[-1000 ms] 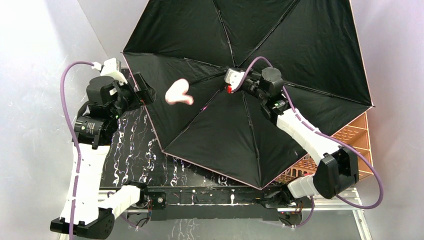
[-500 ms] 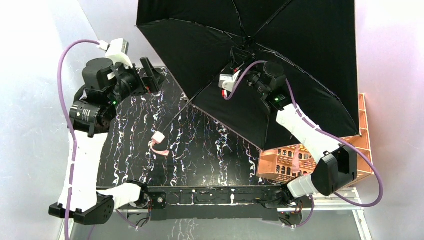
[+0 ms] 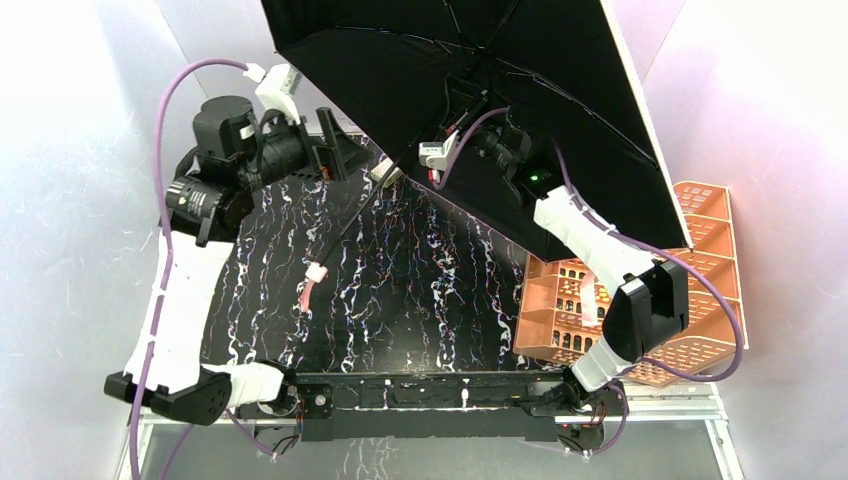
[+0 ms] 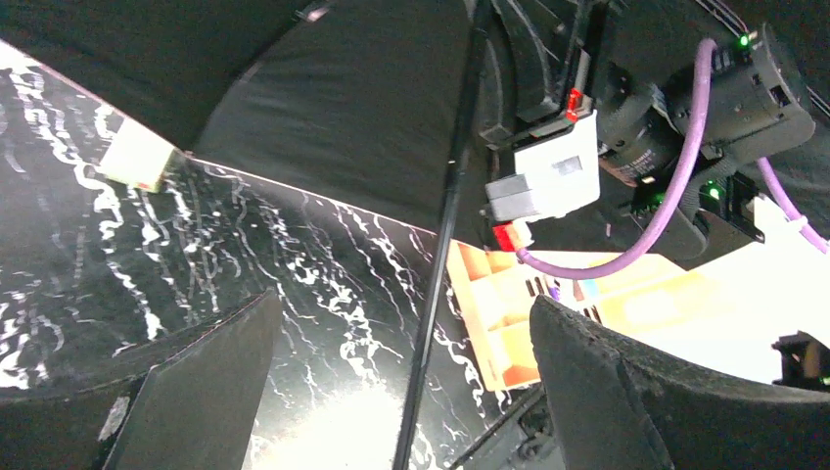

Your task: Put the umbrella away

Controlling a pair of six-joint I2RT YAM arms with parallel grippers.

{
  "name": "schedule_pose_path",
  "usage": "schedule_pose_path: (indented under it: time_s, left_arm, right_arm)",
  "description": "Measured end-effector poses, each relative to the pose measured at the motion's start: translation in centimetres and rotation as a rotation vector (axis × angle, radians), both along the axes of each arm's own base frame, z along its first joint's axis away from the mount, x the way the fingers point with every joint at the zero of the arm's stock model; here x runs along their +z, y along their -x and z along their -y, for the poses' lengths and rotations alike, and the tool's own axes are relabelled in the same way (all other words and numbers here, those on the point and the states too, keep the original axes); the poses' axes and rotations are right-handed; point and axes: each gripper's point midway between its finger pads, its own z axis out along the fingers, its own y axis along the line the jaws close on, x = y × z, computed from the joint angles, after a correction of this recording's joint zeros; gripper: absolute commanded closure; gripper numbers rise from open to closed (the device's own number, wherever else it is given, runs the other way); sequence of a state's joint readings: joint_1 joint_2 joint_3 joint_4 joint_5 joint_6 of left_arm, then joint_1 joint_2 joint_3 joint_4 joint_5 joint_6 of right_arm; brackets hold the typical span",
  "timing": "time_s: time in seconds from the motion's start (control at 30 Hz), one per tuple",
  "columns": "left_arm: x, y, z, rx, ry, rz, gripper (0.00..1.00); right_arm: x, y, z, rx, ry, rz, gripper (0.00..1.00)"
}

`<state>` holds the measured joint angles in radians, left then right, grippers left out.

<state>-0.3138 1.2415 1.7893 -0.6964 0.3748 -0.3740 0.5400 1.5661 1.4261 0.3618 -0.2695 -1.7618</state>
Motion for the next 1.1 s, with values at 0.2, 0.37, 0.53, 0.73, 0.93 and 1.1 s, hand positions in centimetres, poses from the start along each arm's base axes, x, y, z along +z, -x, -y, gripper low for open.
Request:
schedule_pose_path:
  time_s: [0.2,0.37,0.53,0.73,0.93,1.1]
  left_arm:
    - [-2.9,-1.2,3.4,-0.115,-0.007,-0.085,0.11]
    - [-5.1,-1.5,5.2,-0.174,-0.026,-0.140,0.17]
    - [-5.7,-1.7,6.1,-0.207,-0.039,-0.136,0.27]
    - [-6.4,-1.7,6.5,-0.226,-0.050,-0.137,0.51]
    - [-7.9,-1.7,6.9,-0.242,-0.050,-0.159,0.71]
    - [-8.2,-1.3,7.3,-0.260,-0.038,-0.158,0.92]
  right_arm:
    - [-0.1,0.3,-2.0,0.034,0.020,0.022,1.00]
    - [0.0,0.9,-2.9,0.063,0.025,0.033,1.00]
    - [-0.1,1.2,-3.4,0.082,0.022,0.025,1.00]
    - [-0.1,1.3,-3.5,0.094,0.013,0.017,1.00]
    - [-0.2,1.4,-3.6,0.097,0.014,0.015,1.00]
    - [-0.4,1.3,-3.6,0.096,0.019,0.014,0.95]
